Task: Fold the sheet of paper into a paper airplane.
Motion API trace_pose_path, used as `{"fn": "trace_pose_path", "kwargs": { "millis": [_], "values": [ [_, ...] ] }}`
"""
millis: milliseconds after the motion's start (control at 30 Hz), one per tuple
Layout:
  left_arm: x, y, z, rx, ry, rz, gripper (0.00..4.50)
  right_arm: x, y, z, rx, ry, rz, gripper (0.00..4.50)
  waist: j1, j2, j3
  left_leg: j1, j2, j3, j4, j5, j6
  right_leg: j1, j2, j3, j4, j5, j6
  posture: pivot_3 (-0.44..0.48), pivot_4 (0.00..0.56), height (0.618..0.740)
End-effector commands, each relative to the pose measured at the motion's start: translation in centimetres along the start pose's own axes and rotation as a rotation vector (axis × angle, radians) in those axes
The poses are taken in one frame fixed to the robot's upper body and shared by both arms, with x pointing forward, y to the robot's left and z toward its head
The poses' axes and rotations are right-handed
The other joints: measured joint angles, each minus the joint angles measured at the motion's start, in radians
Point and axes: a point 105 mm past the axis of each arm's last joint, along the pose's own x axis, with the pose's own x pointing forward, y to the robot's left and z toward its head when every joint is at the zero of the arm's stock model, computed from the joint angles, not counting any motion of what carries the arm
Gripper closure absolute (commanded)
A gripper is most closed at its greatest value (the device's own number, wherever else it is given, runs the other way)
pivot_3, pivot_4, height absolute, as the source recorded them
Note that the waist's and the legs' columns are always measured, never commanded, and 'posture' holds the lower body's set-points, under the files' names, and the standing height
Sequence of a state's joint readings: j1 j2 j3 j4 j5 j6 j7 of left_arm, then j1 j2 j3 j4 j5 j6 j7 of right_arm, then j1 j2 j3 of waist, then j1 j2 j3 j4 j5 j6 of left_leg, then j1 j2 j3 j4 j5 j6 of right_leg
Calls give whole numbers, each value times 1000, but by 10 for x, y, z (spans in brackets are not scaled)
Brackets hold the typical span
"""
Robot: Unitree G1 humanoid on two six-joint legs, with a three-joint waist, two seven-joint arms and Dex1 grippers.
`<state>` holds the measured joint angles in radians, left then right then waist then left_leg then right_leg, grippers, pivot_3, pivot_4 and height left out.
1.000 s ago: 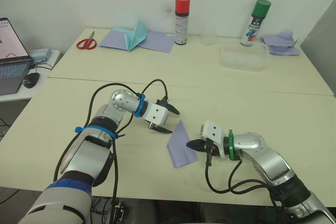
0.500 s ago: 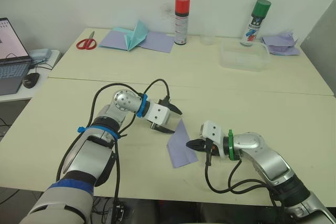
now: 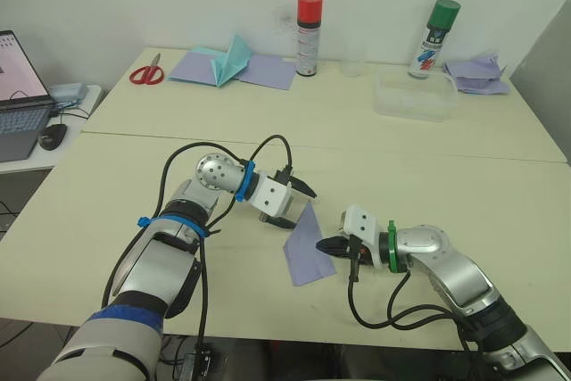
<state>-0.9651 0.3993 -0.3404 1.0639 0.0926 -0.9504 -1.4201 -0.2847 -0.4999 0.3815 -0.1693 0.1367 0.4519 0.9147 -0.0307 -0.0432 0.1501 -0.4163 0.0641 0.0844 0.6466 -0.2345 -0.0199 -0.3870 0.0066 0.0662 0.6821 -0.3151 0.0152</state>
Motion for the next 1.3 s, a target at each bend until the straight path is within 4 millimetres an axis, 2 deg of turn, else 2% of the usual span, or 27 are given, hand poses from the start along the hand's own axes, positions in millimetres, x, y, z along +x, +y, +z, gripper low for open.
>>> {"fn": "trace_pose_path", "kwargs": {
  "millis": [33, 233, 300, 400, 533, 567, 633, 700, 800, 933, 967, 1000, 1033, 1200, 1300],
  "values": [
    [-1, 0, 5, 41, -19, -5, 1842, 2, 5, -25, 69, 85, 4, 4500, 0, 0, 0, 0, 0, 0, 0, 0, 0, 0, 0, 0, 0, 0, 0, 0, 150, 740],
    [-1, -12, 3, 67, -10, -66, 3834, 2, 3, -17, 70, 41, 4, 4500, 0, 0, 0, 0, 0, 0, 0, 0, 0, 0, 0, 0, 0, 0, 0, 0, 150, 740],
    [-2, -14, 1, 62, 2, -78, 4470, 1, -1, -6, 82, -22, -14, 4500, 0, 0, 0, 0, 0, 0, 0, 0, 0, 0, 0, 0, 0, 0, 0, 0, 150, 740],
    [-6, -18, -4, 48, 39, -85, 4470, -7, -10, 16, 72, -115, -47, 4500, -1, 0, 0, 0, 0, 0, 0, 0, 0, 0, 0, 0, 1, 0, 0, 0, 150, 740],
    [-20, -20, -12, -46, 104, -51, 4470, -24, -19, 32, 28, -167, -89, 4500, -1, 0, 0, 0, 0, 0, 0, 0, 0, -1, 0, 1, 1, 0, 0, 0, 150, 740],
    [-25, -21, -12, -129, 123, -30, 4470, -30, -21, 37, 17, -183, -106, 4500, -3, 1, 0, 0, 0, 0, 0, 0, 0, -1, 0, 0, 1, 0, 0, 0, 150, 740],
    [-31, -27, 5, -289, 106, -5, 4470, -41, -22, 44, -23, -198, -127, 4500, -5, 1, 1, 0, 1, 0, 0, 0, 0, -1, 0, 1, 2, 0, 0, 0, 150, 740],
    [-35, -39, 20, -364, 151, -14, 4470, -48, -22, 47, -57, -207, -148, 4500, -7, 2, 1, -1, 2, 0, 0, 0, 0, -2, 0, 1, 3, 0, 0, 0, 150, 740],
    [-34, -52, 28, -423, 263, 36, 4470, -55, -20, 49, -77, -223, -164, 4500, -1, 3, 1, 0, 1, -3, 0, 0, -1, -2, -2, 1, 6, -1, 2, 0, 150, 740],
    [-26, -47, 27, -452, 330, 158, 4470, -57, -15, 44, -73, -221, -158, 4500, 5, 4, 3, 0, -1, -4, 1, 1, -1, 0, 0, 3, 7, -2, 2, 0, 150, 740],
    [-26, -46, 27, -450, 342, 178, 3964, -58, -13, 40, -84, -208, -145, 4318, 5, 4, 3, 0, -1, -4, 2, 1, -1, 0, 0, 3, 8, -2, 2, 0, 150, 740],
    [-25, -45, 28, -456, 343, 194, 3824, -59, -11, 37, -98, -199, -133, 4117, 4, 4, 3, 0, -1, -4, 4, 1, -1, 0, 1, 3, 8, -2, 2, 0, 150, 740],
    [-26, -45, 29, -467, 338, 198, 3500, -61, -9, 35, -110, -190, -119, 3870, 4, 4, 3, 0, -1, -3, 5, 1, -1, 0, 1, 4, 8, -2, 3, 0, 150, 740],
    [-50, -55, 42, -496, 289, 185, 1946, -70, 3, 22, -193, -154, -43, 2188, -1, 4, 3, 0, 0, -2, 6, 1, 0, 0, 1, 4, 8, -2, 2, 0, 150, 740],
    [-66, -64, 49, -511, 249, 164, 930, -69, 13, 14, -260, -132, 13, 1014, -1, 5, 3, 0, 0, -3, 4, 1, 0, -1, 1, 4, 9, -2, 2, 0, 150, 740]
  ]
}}
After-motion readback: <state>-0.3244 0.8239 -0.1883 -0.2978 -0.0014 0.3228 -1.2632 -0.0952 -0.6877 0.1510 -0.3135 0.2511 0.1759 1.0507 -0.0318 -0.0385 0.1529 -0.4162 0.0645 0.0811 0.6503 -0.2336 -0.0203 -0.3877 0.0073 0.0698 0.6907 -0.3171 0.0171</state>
